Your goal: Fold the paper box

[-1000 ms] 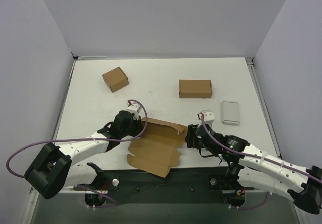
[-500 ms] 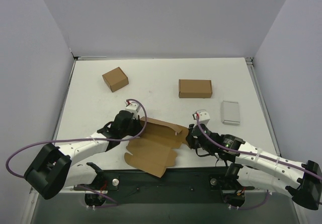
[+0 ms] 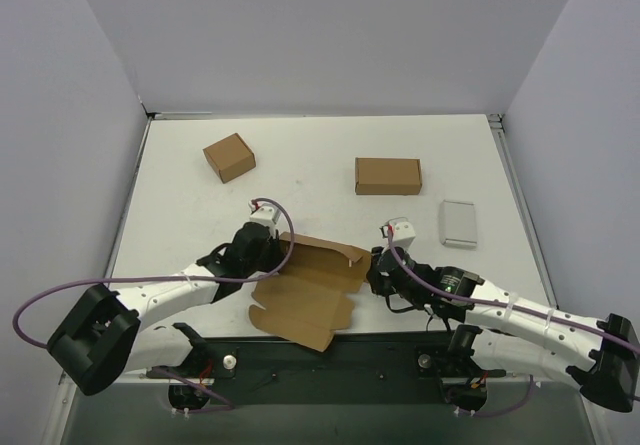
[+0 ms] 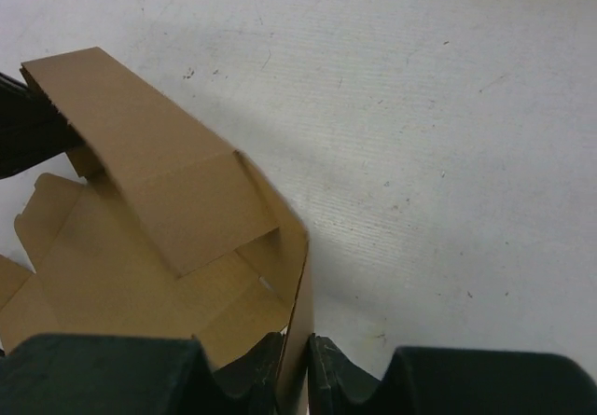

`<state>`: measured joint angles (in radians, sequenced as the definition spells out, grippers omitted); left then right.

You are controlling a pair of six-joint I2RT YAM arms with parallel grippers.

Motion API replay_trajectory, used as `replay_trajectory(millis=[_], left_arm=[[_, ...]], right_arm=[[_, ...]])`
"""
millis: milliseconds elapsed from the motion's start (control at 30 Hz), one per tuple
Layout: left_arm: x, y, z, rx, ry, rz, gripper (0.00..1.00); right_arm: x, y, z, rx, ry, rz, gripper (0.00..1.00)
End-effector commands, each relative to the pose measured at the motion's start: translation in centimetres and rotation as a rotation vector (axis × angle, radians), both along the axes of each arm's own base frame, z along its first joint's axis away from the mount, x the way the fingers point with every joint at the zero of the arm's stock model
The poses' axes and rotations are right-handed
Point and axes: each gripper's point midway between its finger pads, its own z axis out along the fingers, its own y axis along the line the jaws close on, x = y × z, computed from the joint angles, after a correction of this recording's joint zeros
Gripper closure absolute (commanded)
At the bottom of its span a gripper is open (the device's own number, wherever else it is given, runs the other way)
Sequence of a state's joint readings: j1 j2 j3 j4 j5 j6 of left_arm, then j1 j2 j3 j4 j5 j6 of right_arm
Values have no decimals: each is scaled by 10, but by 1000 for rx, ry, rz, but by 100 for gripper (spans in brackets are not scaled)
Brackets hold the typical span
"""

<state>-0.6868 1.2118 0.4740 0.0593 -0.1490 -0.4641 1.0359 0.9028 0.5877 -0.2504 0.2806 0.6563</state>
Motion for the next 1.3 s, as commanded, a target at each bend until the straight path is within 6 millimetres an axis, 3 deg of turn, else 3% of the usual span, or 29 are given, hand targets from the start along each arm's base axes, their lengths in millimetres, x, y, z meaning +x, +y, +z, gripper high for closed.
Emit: replay_trajectory(millis=[0,33,100,167,300,533,800,967,1267], left_arm=[[10,-4,15,30,-82,67,100],[12,4,13,76,-91,106,100],[11,8,7,117,-96,114,100],[11,14,4,166,-120,130,100],[7,20,4,238,-173,155,100],[-3,21,6,280,-279,201,100],[-8,17,3,277,-305,231,100],[-11,13,-1,273,-306,234,100],[-19,7,-5,250,-308,235,100]], right_arm=[[4,-1,9,3,-11,-44,72],[5,0,10,15,-12,-52,54],[5,-2,15,29,-20,-62,36],[6,-3,25,52,-35,-75,33],[8,-8,43,78,-63,-101,30],[11,22,63,225,16,-126,25],[33,49,47,475,170,-157,26],[40,58,43,487,180,-158,27],[52,55,19,457,178,-233,30]])
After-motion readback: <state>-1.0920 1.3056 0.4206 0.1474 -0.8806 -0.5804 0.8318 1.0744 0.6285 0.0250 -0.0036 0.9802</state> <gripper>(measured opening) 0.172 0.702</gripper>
